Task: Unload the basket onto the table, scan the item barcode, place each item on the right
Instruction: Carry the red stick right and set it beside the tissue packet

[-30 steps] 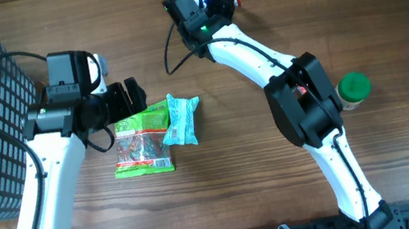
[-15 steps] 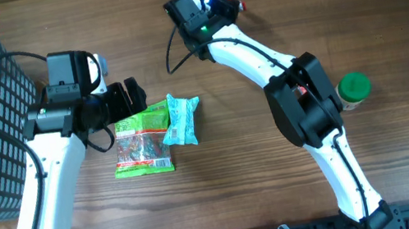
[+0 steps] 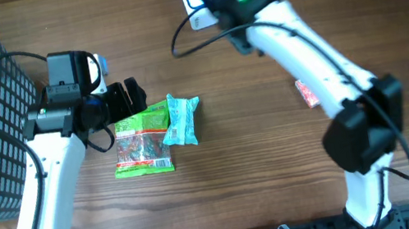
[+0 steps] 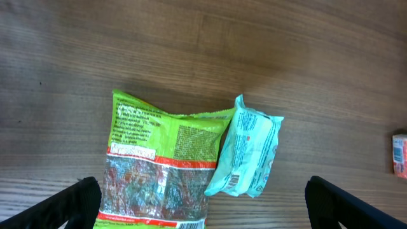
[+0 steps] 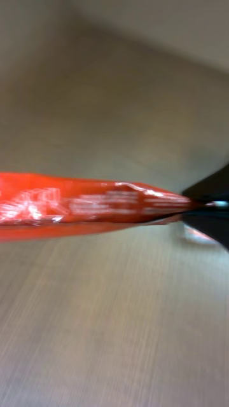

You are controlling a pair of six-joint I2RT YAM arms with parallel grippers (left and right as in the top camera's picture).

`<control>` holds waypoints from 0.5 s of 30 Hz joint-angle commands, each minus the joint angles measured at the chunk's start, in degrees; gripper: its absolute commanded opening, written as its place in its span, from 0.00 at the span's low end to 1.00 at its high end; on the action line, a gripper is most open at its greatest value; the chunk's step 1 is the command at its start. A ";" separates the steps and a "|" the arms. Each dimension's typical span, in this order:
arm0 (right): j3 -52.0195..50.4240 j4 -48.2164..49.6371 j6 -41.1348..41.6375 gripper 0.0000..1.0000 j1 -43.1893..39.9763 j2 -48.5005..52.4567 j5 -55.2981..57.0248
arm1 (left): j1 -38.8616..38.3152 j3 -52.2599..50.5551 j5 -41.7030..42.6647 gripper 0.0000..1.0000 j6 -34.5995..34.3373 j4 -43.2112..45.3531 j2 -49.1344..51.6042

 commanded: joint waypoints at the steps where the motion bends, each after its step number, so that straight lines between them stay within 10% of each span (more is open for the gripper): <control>1: -2.08 -6.54 12.74 0.04 -5.97 0.46 -24.35 | -0.26 0.20 0.61 1.00 -0.28 0.04 0.13; 15: -27.96 6.27 19.96 0.04 -8.44 0.46 -23.08 | -0.26 0.20 0.61 1.00 -0.28 0.04 0.13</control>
